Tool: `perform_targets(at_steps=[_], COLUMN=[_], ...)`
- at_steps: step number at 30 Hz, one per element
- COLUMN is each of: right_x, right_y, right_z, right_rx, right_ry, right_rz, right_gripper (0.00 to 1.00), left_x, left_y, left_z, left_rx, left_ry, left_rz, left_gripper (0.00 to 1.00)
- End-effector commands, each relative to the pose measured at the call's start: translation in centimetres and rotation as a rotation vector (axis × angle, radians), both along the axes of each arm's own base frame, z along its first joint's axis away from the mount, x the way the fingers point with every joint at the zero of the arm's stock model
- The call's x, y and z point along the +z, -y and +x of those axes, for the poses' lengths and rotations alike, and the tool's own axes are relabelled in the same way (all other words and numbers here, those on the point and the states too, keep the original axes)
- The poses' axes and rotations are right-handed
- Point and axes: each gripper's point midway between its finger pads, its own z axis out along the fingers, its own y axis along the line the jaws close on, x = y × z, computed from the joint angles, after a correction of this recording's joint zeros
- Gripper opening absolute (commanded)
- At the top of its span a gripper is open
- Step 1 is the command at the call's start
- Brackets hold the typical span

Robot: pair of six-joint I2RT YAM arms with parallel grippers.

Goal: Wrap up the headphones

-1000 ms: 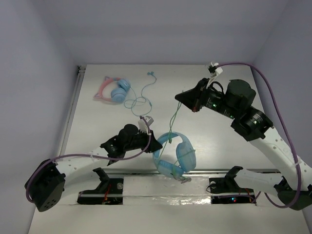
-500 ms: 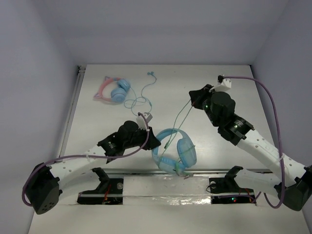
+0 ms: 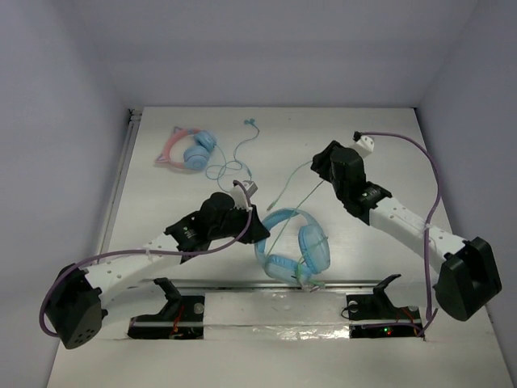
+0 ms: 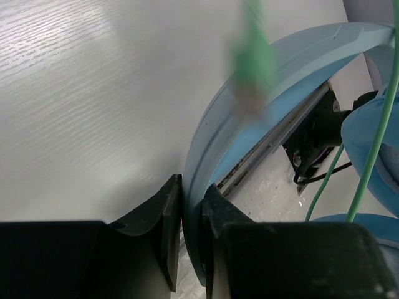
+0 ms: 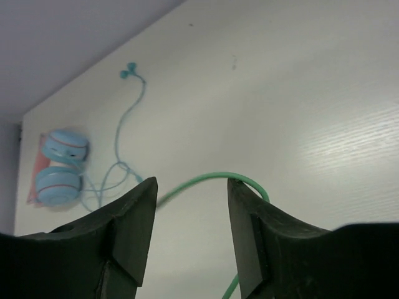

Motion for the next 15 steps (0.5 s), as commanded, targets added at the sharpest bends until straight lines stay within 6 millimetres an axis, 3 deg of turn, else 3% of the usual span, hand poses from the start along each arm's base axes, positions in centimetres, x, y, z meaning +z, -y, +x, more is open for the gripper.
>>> perform_targets(at_steps=[1, 6, 8, 13, 15], right_x=[0.0, -2.8, -3.5, -3.3, -1.7], right_y=[1.2, 4.1, 3.9, 3.4, 1.9], right_z=[1.6, 3.4, 3.3, 2.7, 2.0], right_rx=[-0.053, -0.092, -0.079, -0.022, 0.083], right_ry=[0.041, -0.036, -0.052, -0.048, -0.006], right_rz=[0.079, 0.063, 0.056, 0.037, 0.067], right_gripper=[0.56, 0.64, 0.64, 0.66, 0.63], left_x=[4.6, 6.8, 7.6, 10.0, 9.0], left_y=[2.0, 2.5, 2.3, 2.0, 1.2], left_z=[-0.1, -0.5, -0.2, 1.2, 2.4], left_rx=[-0.059, -0.095, -0.077, -0.006, 0.058], left_ry=[0.044, 0.064, 0.078, 0.122, 0.123], left_rz=[-0.115, -0.165, -0.165, -0.17, -0.084], left_gripper=[0.0, 0.0, 0.0, 0.0, 0.0])
